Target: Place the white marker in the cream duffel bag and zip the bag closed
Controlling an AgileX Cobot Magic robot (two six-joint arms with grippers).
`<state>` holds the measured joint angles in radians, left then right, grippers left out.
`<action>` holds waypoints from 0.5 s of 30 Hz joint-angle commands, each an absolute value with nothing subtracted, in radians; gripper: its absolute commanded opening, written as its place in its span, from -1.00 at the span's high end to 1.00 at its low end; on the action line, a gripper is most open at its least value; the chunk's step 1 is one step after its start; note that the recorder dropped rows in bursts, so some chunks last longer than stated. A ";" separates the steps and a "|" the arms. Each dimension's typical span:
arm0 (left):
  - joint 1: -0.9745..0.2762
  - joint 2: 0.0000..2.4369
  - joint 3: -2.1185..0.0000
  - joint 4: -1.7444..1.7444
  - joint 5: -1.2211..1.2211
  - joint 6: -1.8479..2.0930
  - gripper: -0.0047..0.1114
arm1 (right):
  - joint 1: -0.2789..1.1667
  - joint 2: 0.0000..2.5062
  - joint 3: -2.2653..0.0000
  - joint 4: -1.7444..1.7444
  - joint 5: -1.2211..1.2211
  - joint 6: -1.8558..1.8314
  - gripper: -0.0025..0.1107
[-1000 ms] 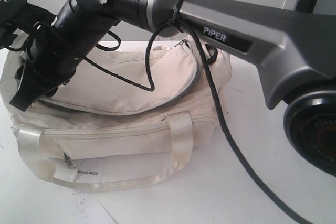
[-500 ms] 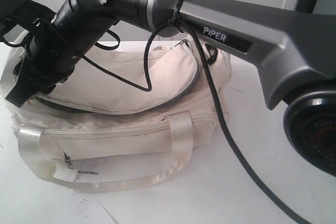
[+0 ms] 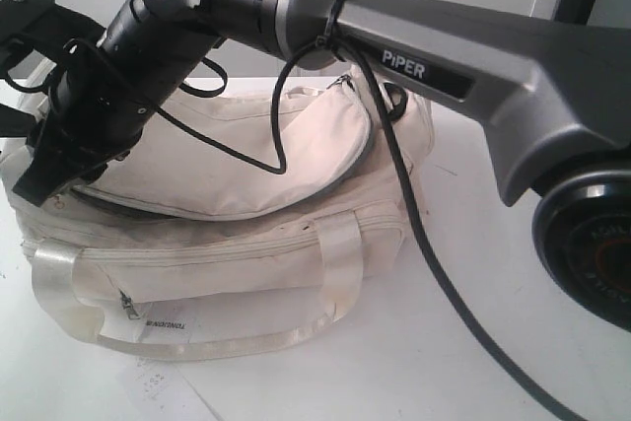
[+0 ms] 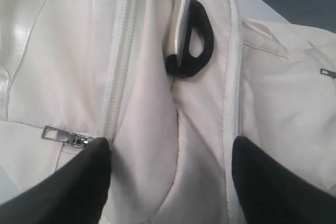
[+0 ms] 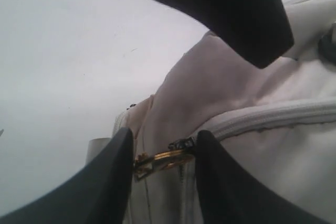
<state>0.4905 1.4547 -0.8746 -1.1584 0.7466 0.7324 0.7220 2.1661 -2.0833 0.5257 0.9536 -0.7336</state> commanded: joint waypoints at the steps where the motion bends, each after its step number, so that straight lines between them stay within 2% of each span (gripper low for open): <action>1: 0.472 1.449 -0.867 -1.180 0.751 0.734 -0.26 | 0.727 2.153 -2.083 0.542 0.967 -0.729 0.96; 7: 0.384 1.482 -0.867 -1.195 0.667 0.740 -0.22 | 0.727 2.153 -2.083 0.543 0.973 -0.729 0.96; 9: 0.384 1.485 -0.867 -1.195 0.658 0.758 0.03 | 0.727 2.153 -2.083 0.544 0.980 -0.729 0.96; 10: 0.384 1.485 -0.867 -1.195 0.656 0.785 0.35 | 0.727 2.153 -2.083 0.544 0.982 -0.729 0.96; 11: 0.384 1.485 -0.867 -1.195 0.656 0.785 0.54 | 0.727 2.153 -2.083 0.544 0.982 -0.729 0.96; 12: 0.384 1.485 -0.867 -1.195 0.656 0.785 0.90 | 0.727 2.153 -2.083 0.544 0.986 -0.729 0.96; 15: 0.384 1.485 -0.867 -1.195 0.656 0.787 0.92 | 0.728 2.153 -2.083 0.544 1.016 -0.711 0.96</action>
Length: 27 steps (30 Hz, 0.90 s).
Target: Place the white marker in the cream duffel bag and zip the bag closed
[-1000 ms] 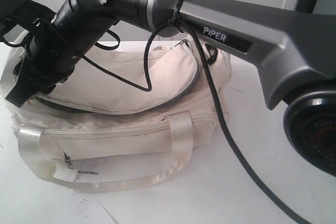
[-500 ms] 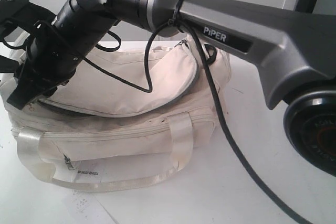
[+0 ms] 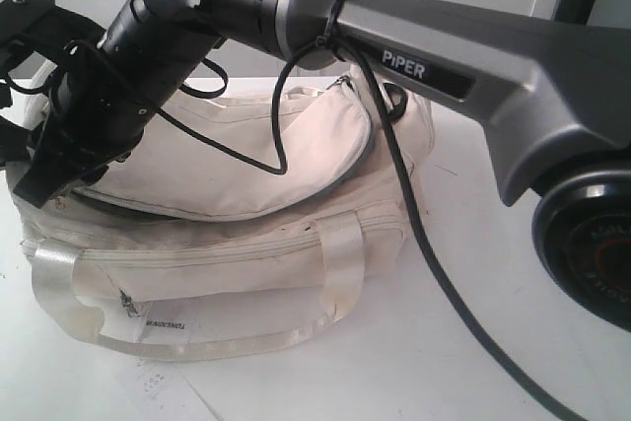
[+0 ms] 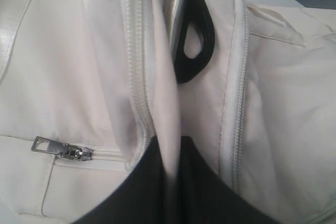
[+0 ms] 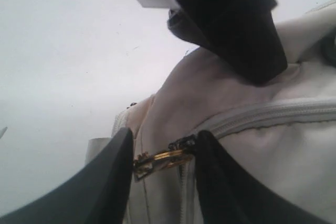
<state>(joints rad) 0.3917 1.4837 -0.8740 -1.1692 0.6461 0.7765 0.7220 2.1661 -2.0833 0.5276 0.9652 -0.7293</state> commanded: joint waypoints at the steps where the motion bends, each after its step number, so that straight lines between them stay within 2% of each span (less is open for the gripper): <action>1: 0.384 1.485 -0.867 -1.195 0.656 0.785 0.92 | 0.728 2.153 -2.083 0.544 1.041 -0.711 0.96; 27: 0.386 1.485 -0.867 -1.210 0.596 0.779 0.92 | 0.736 2.111 -2.083 0.540 1.213 -0.726 0.96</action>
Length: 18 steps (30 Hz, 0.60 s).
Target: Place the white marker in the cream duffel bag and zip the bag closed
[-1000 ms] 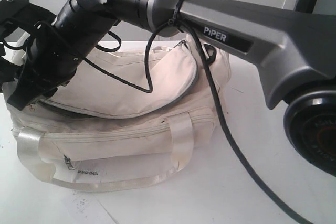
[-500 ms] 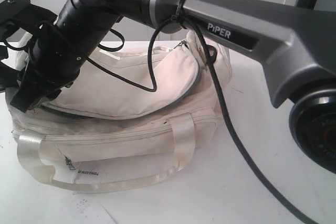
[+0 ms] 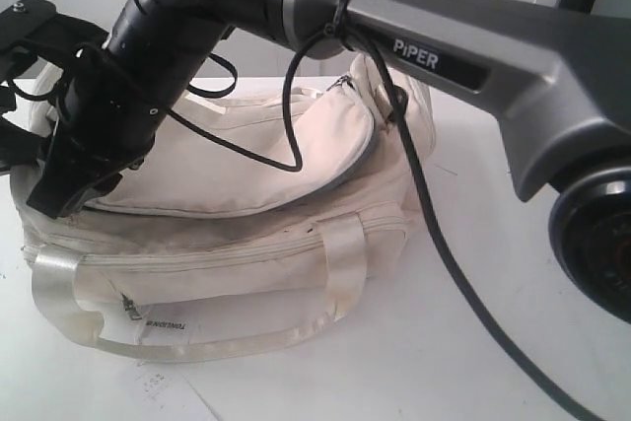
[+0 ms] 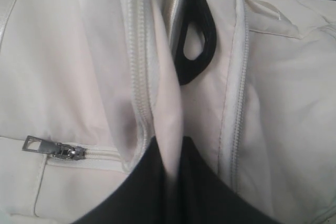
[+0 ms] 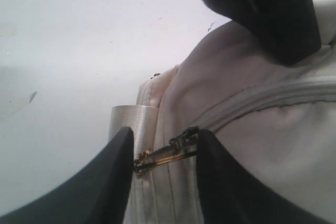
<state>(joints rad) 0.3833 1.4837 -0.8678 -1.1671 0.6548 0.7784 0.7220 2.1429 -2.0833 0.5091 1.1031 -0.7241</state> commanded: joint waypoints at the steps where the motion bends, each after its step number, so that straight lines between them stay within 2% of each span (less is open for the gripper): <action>1: 0.386 1.485 -0.867 -1.210 0.596 0.779 0.92 | 0.736 2.111 -2.083 0.537 1.218 -0.726 0.96; 18: 0.386 1.485 -0.867 -1.208 0.596 0.785 0.92 | 0.736 2.104 -2.082 0.470 1.221 -0.660 0.96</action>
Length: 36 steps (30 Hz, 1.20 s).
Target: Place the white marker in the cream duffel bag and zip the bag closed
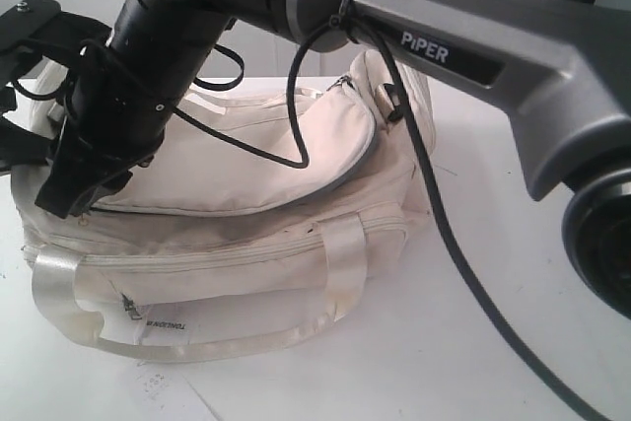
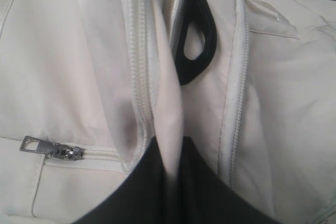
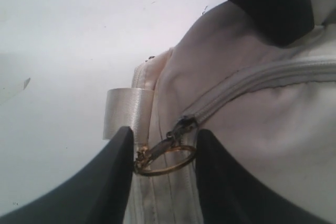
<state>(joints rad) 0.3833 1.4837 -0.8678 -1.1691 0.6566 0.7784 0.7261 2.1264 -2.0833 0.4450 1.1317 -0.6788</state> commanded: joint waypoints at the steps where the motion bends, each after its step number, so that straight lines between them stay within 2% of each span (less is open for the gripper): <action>1: 0.386 1.485 -0.867 -1.208 0.596 0.785 0.92 | 0.736 2.104 -2.082 0.472 1.221 -0.647 0.96; 32: 0.386 1.485 -0.867 -1.209 0.593 0.785 0.92 | 0.737 2.073 -2.035 0.488 1.221 -0.516 0.95; 36: 0.386 1.485 -0.867 -1.209 0.593 0.785 0.92 | 0.735 2.064 -2.035 0.445 1.221 -0.421 0.74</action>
